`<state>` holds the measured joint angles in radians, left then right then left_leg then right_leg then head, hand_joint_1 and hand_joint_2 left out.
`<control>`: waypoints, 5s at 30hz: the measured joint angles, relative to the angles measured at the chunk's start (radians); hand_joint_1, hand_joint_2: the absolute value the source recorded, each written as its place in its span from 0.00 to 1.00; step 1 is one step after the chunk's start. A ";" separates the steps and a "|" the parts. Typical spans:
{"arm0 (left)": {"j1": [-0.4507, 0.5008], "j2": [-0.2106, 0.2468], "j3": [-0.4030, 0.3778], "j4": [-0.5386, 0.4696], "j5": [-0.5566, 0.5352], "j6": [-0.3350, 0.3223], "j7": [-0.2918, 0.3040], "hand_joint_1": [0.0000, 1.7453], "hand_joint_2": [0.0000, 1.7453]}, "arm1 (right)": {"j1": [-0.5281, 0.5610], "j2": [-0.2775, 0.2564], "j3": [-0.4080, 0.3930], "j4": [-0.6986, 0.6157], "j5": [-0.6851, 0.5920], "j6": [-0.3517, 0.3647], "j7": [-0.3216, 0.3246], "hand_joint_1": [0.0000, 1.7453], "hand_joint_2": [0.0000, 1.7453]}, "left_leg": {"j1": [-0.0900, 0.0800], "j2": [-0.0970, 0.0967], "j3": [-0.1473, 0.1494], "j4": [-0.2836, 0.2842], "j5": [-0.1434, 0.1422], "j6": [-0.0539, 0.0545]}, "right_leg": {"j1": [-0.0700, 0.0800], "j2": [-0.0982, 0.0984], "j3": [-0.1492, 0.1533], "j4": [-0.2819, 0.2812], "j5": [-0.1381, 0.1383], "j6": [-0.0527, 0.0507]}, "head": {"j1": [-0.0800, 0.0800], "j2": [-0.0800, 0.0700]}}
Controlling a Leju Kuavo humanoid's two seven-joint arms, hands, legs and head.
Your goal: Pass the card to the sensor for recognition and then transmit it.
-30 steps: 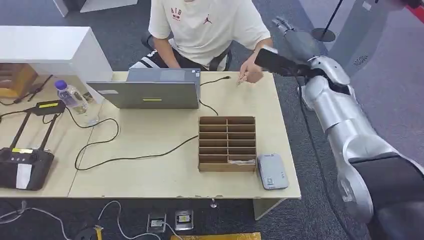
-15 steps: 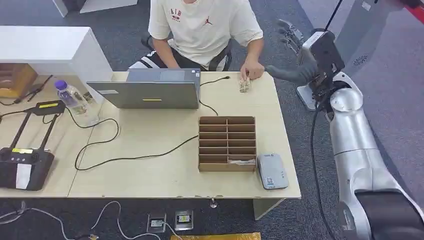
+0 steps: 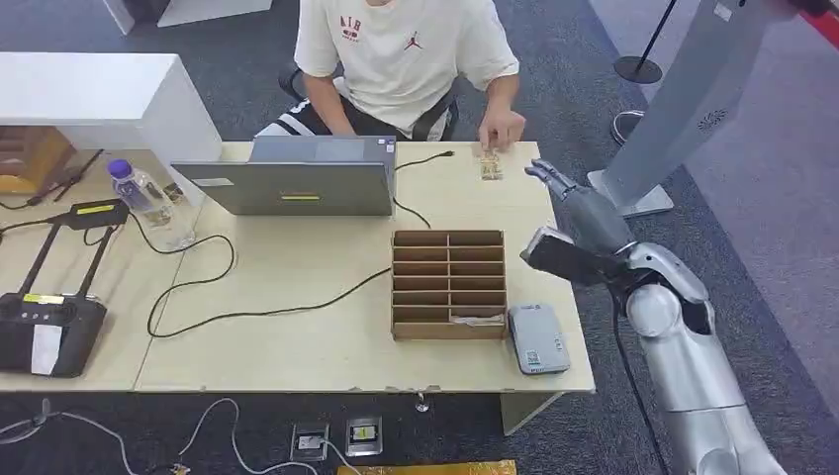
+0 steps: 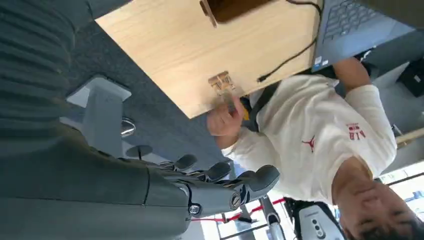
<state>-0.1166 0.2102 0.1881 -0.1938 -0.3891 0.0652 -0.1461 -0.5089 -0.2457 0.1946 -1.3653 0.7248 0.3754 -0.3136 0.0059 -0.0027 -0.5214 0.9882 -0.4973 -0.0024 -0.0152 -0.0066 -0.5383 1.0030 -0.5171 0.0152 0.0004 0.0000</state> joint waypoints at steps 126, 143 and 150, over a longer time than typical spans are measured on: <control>-0.016 -0.027 0.524 -0.005 -0.535 -0.068 -0.007 0.00 1.00 | 0.210 -0.007 0.139 -0.232 0.368 -0.089 0.193 0.00 1.00 | 0.000 0.000 -0.001 0.000 0.000 0.000 | 0.000 0.000 0.000 0.000 0.000 0.000 | 0.000 0.000; -0.018 -0.040 0.622 -0.005 -0.583 -0.080 0.013 0.00 1.00 | 0.257 -0.027 -0.012 -0.258 0.409 0.005 0.202 0.00 1.00 | 0.000 0.001 0.000 0.000 0.000 0.000 | 0.000 0.001 -0.001 0.000 0.000 0.000 | 0.000 0.000; -0.019 -0.043 0.648 -0.005 -0.619 -0.092 0.000 0.00 1.00 | 0.271 0.009 -0.155 -0.267 -0.409 0.074 0.189 0.00 1.00 | 0.000 0.001 0.000 0.000 0.000 0.000 | 0.000 0.001 0.000 0.000 0.000 0.000 | 0.000 0.000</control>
<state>-0.1356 0.1671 0.8357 -0.1984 -1.0078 -0.0271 -0.1465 -0.2376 -0.2365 0.0397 -1.6320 0.3158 0.4490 -0.1244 0.0059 -0.0021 -0.5216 0.9882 -0.4973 -0.0024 -0.0152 -0.0060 -0.5387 1.0029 -0.5168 0.0151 0.0000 0.0000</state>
